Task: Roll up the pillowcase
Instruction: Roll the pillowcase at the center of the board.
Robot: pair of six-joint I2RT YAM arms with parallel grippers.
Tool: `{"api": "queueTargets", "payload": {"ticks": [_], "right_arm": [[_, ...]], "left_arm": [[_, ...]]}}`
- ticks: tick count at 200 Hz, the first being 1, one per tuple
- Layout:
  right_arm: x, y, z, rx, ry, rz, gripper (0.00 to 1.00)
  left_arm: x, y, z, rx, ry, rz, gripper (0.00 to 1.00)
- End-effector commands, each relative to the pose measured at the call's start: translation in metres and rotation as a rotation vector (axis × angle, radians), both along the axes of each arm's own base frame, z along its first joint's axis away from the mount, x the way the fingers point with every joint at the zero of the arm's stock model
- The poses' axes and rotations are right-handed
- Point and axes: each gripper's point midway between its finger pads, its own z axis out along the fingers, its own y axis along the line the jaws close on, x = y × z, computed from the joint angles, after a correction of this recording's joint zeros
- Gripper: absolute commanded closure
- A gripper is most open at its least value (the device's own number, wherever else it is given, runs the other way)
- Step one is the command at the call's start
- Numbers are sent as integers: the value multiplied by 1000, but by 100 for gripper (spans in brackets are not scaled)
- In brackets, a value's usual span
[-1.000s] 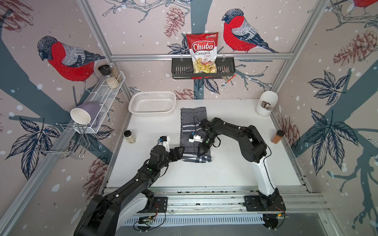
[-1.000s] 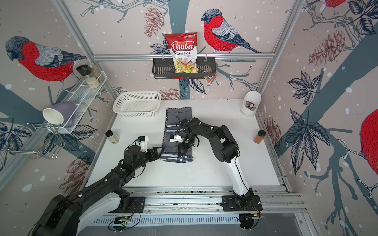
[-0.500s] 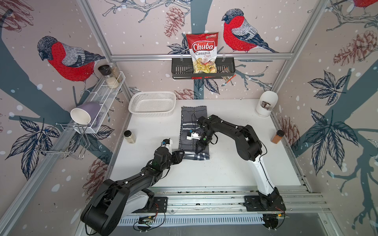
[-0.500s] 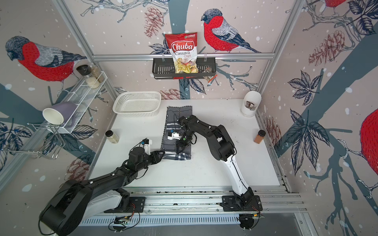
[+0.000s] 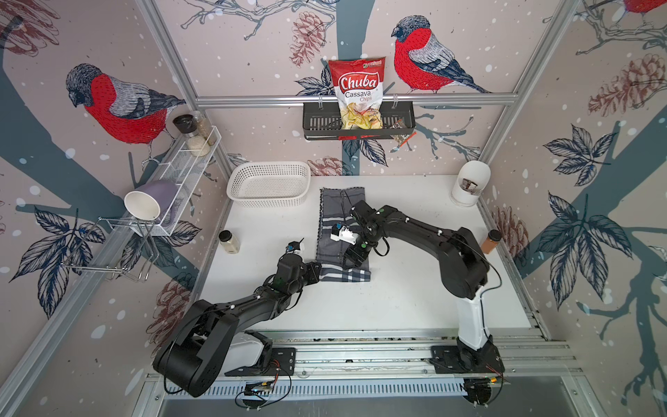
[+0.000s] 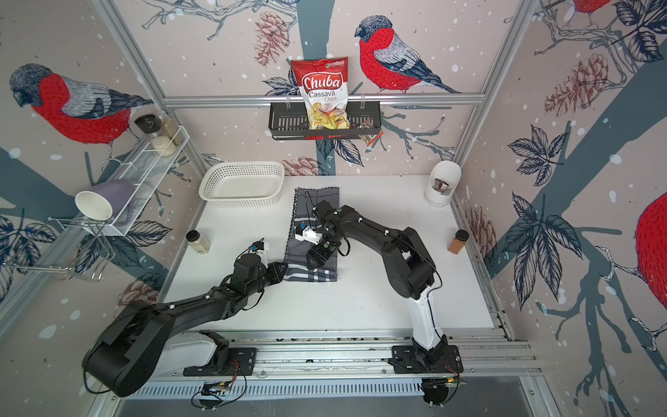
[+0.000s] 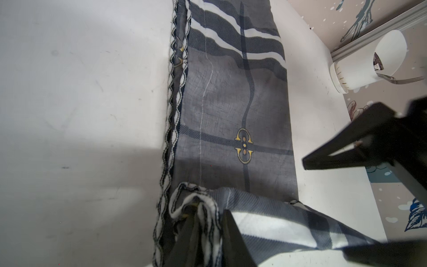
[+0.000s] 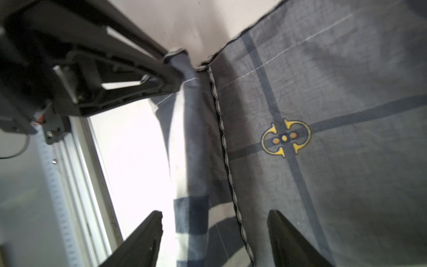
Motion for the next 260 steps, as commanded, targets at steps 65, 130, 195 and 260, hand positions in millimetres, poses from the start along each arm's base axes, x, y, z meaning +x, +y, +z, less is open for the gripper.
{"api": "queueTargets", "payload": {"ticks": [65,130,195,260], "right_arm": [[-73,19,54,179,-849,67,30],[-66,6,-23,-42,-851,127,21],[-28,-14,-61,-181,-856,94,19],[-45,-15,-83,-186,-697,142,67]], "left_arm": [[9,1,-29,64,120,27,81],[16,0,-24,71,133,43,80],[17,-1,-23,76,141,37,80],[26,7,-12,61,120,59,77]]}}
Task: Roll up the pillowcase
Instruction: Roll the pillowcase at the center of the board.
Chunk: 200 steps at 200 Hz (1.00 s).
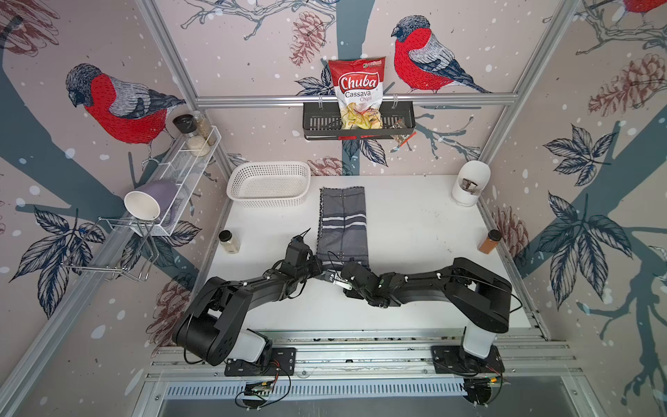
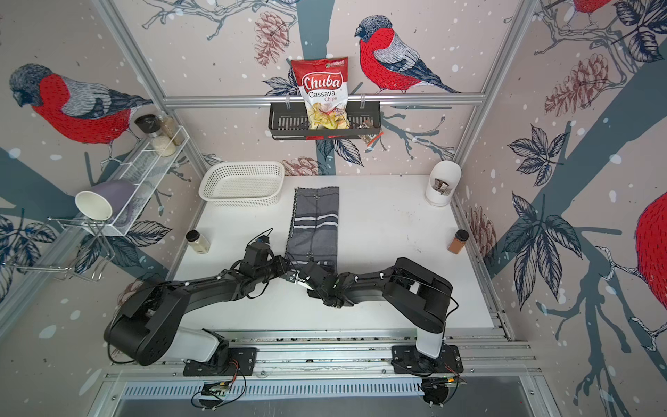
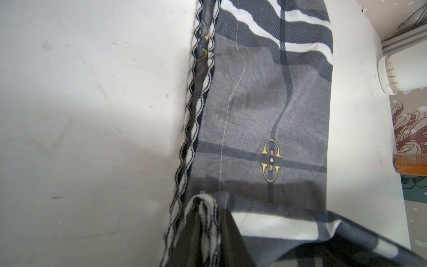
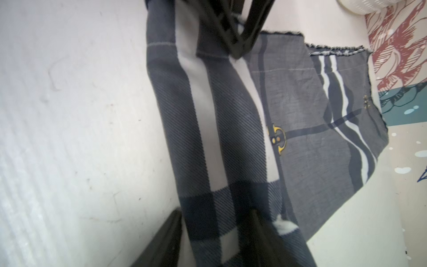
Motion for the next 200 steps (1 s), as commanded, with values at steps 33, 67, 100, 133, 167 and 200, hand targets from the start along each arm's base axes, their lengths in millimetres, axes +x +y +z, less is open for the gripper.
{"api": "queueTargets", "payload": {"ticks": [33,67,100,133,167,200], "right_arm": [[-35,-11,-24,-56,248,23,87],[-58,2,2,41,613,52,91],[-74,5,27,74,940,77,93],[-65,2,40,98,1152,75,93],[-41,-4,29,72,1228,26,93],[-23,-3,20,63,1270,-1,91]], "left_arm": [[11,14,10,-17,-15,37,56],[13,38,22,-17,-46,136,39],[9,48,42,-26,-111,163,39],[0,30,66,-94,-232,31,39],[-11,18,81,-163,-321,-53,36],[-22,2,76,-204,-332,-141,28]]}}
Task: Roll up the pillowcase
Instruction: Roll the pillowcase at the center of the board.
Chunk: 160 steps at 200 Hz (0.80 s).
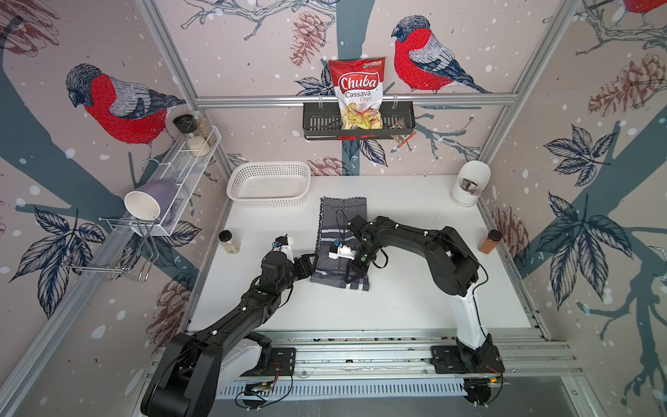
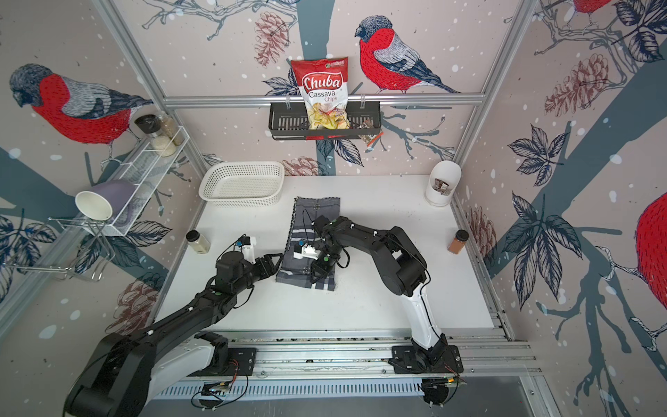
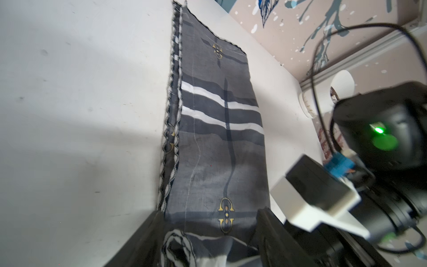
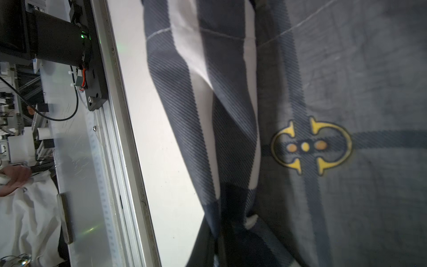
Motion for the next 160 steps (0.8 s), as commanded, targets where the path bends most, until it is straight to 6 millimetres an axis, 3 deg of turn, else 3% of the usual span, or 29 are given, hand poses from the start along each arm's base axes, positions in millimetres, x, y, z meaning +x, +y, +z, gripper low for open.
{"api": "queueTargets", "payload": {"ticks": [1,33,119,140,160], "right_arm": [[-4,-6,3,-13,86,16,91],[11,-2,1,0,88,0,87],[29,0,5,16,163,-10,83],[31,4,9,29,165,-10,83],[34,4,11,32,165,-16,83]], "left_arm": [[-2,-17,13,-33,-80,-97,28],[-8,-24,-11,-12,-18,-129,29],[-14,-29,-17,-8,-69,-158,30],[-9,-27,-21,13,-59,-142,35],[-4,-21,-25,41,-48,-101,46]]}}
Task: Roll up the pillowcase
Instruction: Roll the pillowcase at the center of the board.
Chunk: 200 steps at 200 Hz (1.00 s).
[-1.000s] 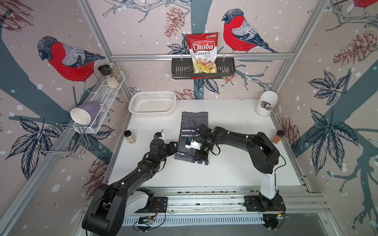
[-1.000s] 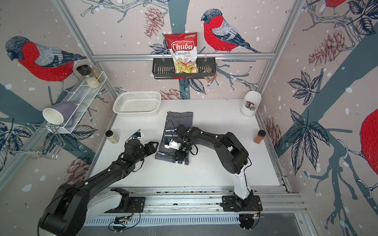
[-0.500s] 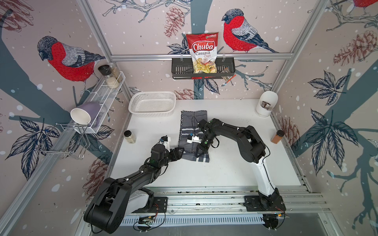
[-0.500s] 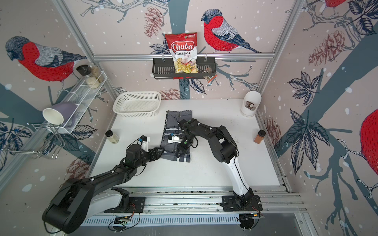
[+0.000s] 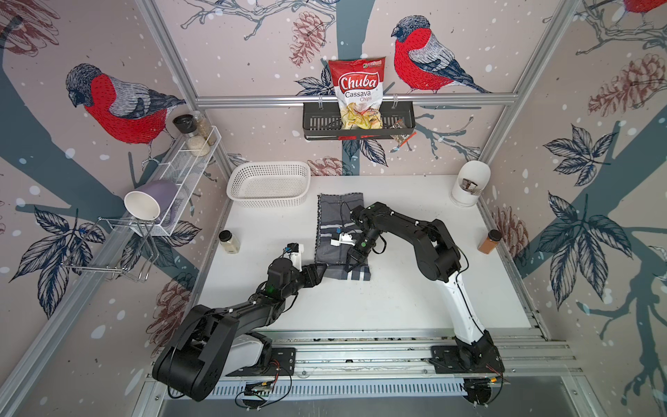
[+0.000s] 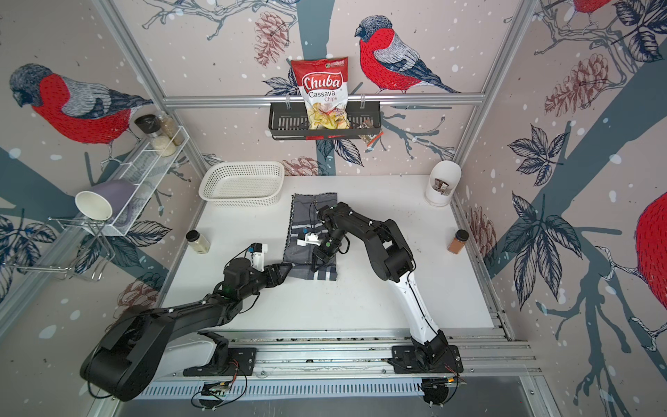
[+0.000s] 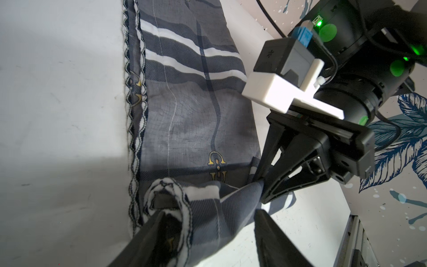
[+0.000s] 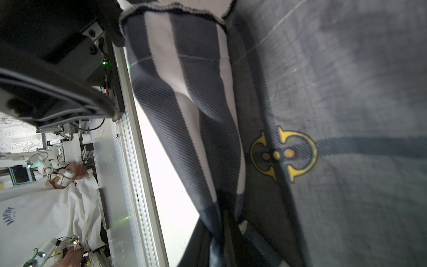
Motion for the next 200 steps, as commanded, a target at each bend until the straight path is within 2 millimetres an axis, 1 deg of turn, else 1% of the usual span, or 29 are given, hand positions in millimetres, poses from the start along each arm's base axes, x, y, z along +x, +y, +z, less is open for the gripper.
{"api": "queueTargets", "payload": {"ticks": [1,8,25,41,52,71,99,112,132,148,149,154,157,168,175,191,196,200], "right_arm": [[-4,0,7,15,36,2,83],[-3,-1,7,12,39,1,83],[1,-1,8,8,39,-7,83],[5,-1,8,9,37,-11,83],[8,1,8,11,35,-12,83],[15,4,8,4,24,-21,83],[27,5,4,-18,9,-37,83],[29,5,5,-22,17,-37,84],[29,8,13,2,21,-31,87],[26,8,21,15,19,-28,92],[26,8,21,15,19,-28,92],[24,8,22,16,22,-27,94],[23,8,23,17,24,-26,95],[18,7,24,14,33,-21,99],[14,6,25,17,44,-19,100],[9,5,28,31,65,-20,100],[8,5,29,30,71,-22,100],[7,5,30,31,74,-25,100]], "left_arm": [[11,6,4,35,-43,40,47],[12,8,3,44,-40,55,53],[17,11,4,59,-35,80,71],[21,14,4,70,-27,105,93],[25,16,2,81,-12,126,100],[30,21,-4,111,26,157,100],[32,22,-9,109,49,169,100],[33,23,-7,99,47,178,100],[35,25,0,82,40,193,100],[37,29,8,70,35,213,100],[37,29,8,69,34,216,100],[38,32,10,67,34,234,90],[38,34,12,64,34,244,87],[37,40,16,51,30,271,78],[37,44,20,37,20,284,69],[33,49,27,25,-5,303,67],[32,51,28,25,-8,310,63],[31,51,29,24,-14,310,63]]}}
